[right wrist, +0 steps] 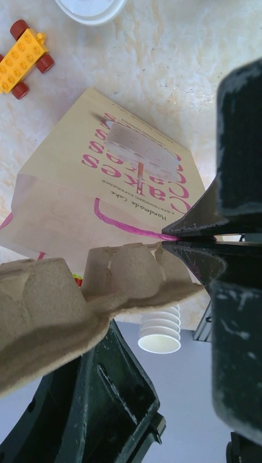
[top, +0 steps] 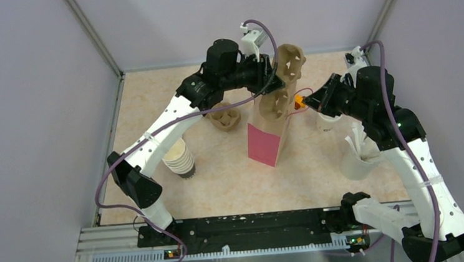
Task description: Pack the takeout coffee
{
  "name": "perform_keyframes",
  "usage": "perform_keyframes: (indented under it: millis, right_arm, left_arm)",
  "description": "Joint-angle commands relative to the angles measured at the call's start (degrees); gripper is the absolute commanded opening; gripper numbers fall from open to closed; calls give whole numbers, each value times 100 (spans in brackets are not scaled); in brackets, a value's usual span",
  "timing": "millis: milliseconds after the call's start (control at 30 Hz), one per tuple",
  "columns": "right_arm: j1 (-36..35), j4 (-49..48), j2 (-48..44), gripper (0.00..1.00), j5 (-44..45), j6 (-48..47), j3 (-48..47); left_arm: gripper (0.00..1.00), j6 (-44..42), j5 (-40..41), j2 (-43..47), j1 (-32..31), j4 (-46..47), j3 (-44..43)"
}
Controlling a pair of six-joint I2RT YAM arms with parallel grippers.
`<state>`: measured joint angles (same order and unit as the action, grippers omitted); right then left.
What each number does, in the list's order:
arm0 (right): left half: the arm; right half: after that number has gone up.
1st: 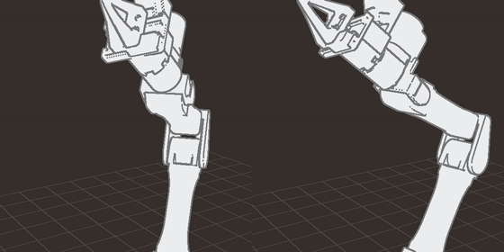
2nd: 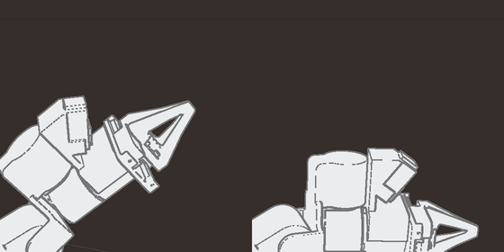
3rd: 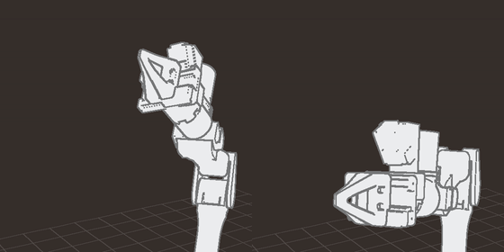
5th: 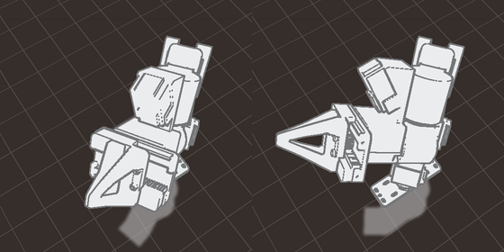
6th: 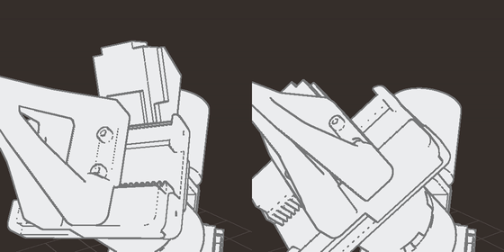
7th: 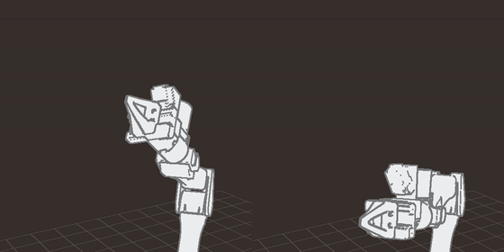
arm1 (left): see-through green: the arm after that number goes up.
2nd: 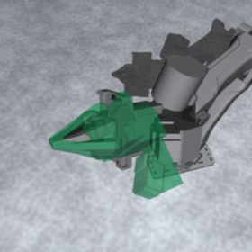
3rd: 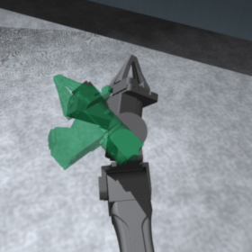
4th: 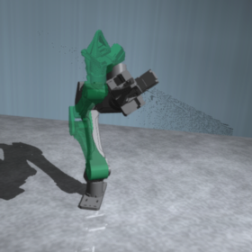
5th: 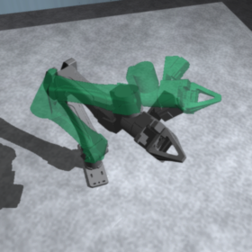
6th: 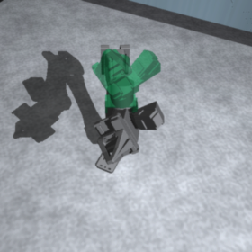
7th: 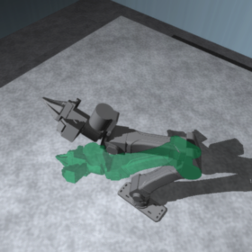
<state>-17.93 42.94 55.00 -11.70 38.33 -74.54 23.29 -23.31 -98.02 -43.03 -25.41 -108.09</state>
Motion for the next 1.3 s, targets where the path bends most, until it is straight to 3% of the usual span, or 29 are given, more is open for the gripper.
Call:
perform_keyframes:
  millis: [0, 500, 800, 1267]
  right_arm:
    - [-13, -85, -138, 0, -121, -106, -73]
    - [-11, -45, -35, 0, 86, -36, -133]
    - [-16, -162, -6, 0, 101, -8, -134]
    - [-16, -398, 87, 0, 107, 35, 42]
  left_arm:
    - [26, -428, 330, 101, -30, -175, -147]
    - [29, -388, 529, 17, -57, -1148, -418]
    - [27, -263, 346, -78, -83, -1033, -292]
    - [25, -221, 1066, -733, -198, -2273, -1284]
